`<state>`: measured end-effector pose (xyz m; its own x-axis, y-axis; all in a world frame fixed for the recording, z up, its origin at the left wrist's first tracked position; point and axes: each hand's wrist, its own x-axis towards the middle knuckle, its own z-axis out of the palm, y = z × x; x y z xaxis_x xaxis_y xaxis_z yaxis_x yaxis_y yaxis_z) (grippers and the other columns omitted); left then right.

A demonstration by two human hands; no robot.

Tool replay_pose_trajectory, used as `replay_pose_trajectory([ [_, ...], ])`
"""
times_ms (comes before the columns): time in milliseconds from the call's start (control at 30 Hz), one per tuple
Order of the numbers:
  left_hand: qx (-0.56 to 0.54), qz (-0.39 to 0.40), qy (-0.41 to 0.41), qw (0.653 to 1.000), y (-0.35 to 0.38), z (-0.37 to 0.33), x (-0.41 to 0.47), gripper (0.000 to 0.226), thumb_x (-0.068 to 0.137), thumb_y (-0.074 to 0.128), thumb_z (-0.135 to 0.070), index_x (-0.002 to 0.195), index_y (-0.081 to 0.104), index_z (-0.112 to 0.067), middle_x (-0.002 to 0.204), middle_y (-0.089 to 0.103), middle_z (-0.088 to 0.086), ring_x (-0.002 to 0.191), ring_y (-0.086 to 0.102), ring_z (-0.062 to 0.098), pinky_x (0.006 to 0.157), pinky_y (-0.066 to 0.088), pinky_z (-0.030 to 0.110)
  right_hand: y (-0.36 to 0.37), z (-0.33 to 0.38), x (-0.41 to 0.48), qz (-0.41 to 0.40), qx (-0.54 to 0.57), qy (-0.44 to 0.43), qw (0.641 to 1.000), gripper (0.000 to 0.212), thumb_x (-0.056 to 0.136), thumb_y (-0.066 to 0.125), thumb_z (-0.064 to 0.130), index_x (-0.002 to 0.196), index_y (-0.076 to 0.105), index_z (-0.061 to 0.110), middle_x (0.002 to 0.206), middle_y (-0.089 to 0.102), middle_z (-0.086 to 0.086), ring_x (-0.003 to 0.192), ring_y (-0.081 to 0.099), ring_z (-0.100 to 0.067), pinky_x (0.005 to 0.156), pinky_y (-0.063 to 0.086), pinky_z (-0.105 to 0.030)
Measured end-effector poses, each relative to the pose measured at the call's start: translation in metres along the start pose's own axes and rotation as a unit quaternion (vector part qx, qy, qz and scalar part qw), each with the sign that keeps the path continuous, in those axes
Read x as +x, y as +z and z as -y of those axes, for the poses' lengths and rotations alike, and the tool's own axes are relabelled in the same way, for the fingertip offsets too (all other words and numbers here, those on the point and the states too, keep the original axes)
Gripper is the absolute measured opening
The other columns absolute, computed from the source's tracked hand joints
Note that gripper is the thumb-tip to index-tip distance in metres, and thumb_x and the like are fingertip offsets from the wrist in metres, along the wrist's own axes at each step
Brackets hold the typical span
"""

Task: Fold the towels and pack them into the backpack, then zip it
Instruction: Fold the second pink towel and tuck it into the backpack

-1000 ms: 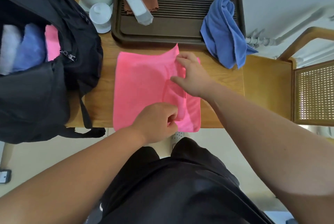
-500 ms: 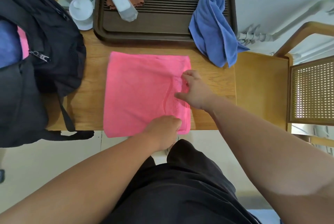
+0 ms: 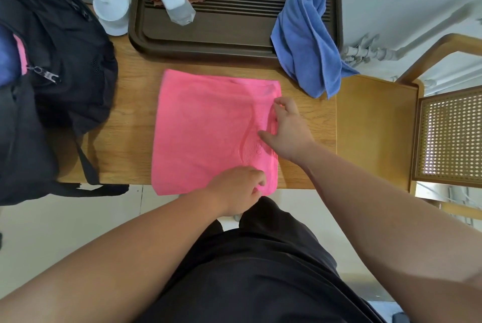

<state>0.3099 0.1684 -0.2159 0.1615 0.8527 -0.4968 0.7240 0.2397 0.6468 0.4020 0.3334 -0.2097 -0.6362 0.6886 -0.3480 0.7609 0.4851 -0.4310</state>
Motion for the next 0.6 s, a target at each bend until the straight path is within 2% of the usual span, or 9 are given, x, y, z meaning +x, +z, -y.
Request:
replay_pose_trajectory([
  [67, -0.015, -0.006, -0.004, 1.0, 0.0, 0.003, 0.001, 0.026, 0.099, 0.045, -0.015, 0.118, 0.062, -0.013, 0.119, 0.064, -0.002, 0.107, 0.057, 0.017, 0.089, 0.044, 0.03, 0.002, -0.002, 0.003, 0.016, -0.007, 0.024, 1.0, 0.061, 0.087, 0.069, 0.04, 0.132, 0.052, 0.003, 0.147, 0.034, -0.009, 0.121, 0.051, -0.029, 0.101, 0.046, -0.039],
  [133, -0.027, -0.053, -0.016, 0.998, -0.006, 0.006, 0.0, 0.024, 0.098, 0.046, -0.012, 0.114, 0.064, -0.011, 0.111, 0.066, 0.002, 0.1, 0.06, 0.022, 0.085, 0.046, 0.032, 0.001, 0.001, 0.007, 0.021, 0.019, 0.053, 0.998, 0.063, 0.089, 0.067, 0.039, 0.14, 0.048, 0.009, 0.143, 0.038, -0.012, 0.122, 0.051, -0.031, 0.104, 0.045, -0.041],
  [233, 0.005, -0.162, -0.048, 0.986, -0.018, 0.02, 0.0, 0.016, 0.091, 0.055, -0.015, 0.103, 0.065, -0.011, 0.098, 0.061, 0.006, 0.089, 0.057, 0.028, 0.079, 0.049, 0.043, -0.002, 0.007, 0.018, 0.002, 0.101, 0.109, 0.989, 0.067, 0.089, 0.064, 0.041, 0.15, 0.039, 0.025, 0.136, 0.044, -0.011, 0.108, 0.059, -0.028, 0.095, 0.053, -0.043],
  [300, 0.069, -0.215, -0.079, 0.971, -0.028, 0.029, 0.001, 0.026, 0.088, 0.062, -0.024, 0.112, 0.063, -0.013, 0.107, 0.059, 0.008, 0.098, 0.056, 0.031, 0.085, 0.049, 0.045, -0.004, 0.011, 0.027, -0.009, 0.137, 0.126, 0.983, 0.062, 0.089, 0.063, 0.044, 0.146, 0.044, 0.03, 0.129, 0.049, -0.009, 0.099, 0.06, -0.024, 0.087, 0.057, -0.041],
  [433, 0.149, -0.21, -0.158, 0.953, -0.052, 0.04, 0.001, 0.063, 0.086, 0.064, -0.046, 0.14, 0.045, -0.02, 0.146, 0.04, 0.011, 0.132, 0.037, 0.033, 0.108, 0.034, 0.048, -0.005, 0.015, 0.045, -0.02, 0.173, 0.131, 0.976, 0.057, 0.077, 0.058, 0.058, 0.124, 0.067, 0.027, 0.115, 0.059, -0.007, 0.1, 0.059, -0.022, 0.093, 0.053, -0.041],
  [500, 0.172, -0.2, -0.181, 0.947, -0.062, 0.045, 0.002, 0.077, 0.084, 0.064, -0.055, 0.148, 0.034, -0.023, 0.157, 0.026, 0.012, 0.143, 0.025, 0.034, 0.116, 0.025, 0.05, -0.002, 0.012, 0.051, -0.023, 0.205, 0.124, 0.971, 0.056, 0.071, 0.055, 0.061, 0.104, 0.076, 0.02, 0.107, 0.067, -0.008, 0.088, 0.061, -0.015, 0.086, 0.055, -0.037],
  [567, 0.183, -0.186, -0.195, 0.945, -0.068, 0.051, 0.004, 0.09, 0.081, 0.064, -0.063, 0.153, 0.025, -0.026, 0.164, 0.013, 0.011, 0.149, 0.013, 0.034, 0.121, 0.015, 0.053, -0.006, 0.014, 0.052, -0.046, 0.214, 0.124, 0.968, 0.037, 0.073, 0.059, 0.053, 0.087, 0.074, 0.022, 0.101, 0.065, -0.005, 0.081, 0.057, -0.012, 0.081, 0.053, -0.031],
  [600, 0.184, -0.175, -0.202, 0.946, -0.071, 0.053, 0.006, 0.098, 0.079, 0.064, -0.067, 0.155, 0.019, -0.027, 0.166, 0.005, 0.009, 0.151, 0.007, 0.034, 0.122, 0.009, 0.054, -0.01, 0.015, 0.052, -0.059, 0.212, 0.122, 0.968, 0.025, 0.078, 0.063, 0.045, 0.088, 0.073, 0.023, 0.103, 0.059, -0.002, 0.083, 0.055, -0.012, 0.082, 0.05, -0.029],
])
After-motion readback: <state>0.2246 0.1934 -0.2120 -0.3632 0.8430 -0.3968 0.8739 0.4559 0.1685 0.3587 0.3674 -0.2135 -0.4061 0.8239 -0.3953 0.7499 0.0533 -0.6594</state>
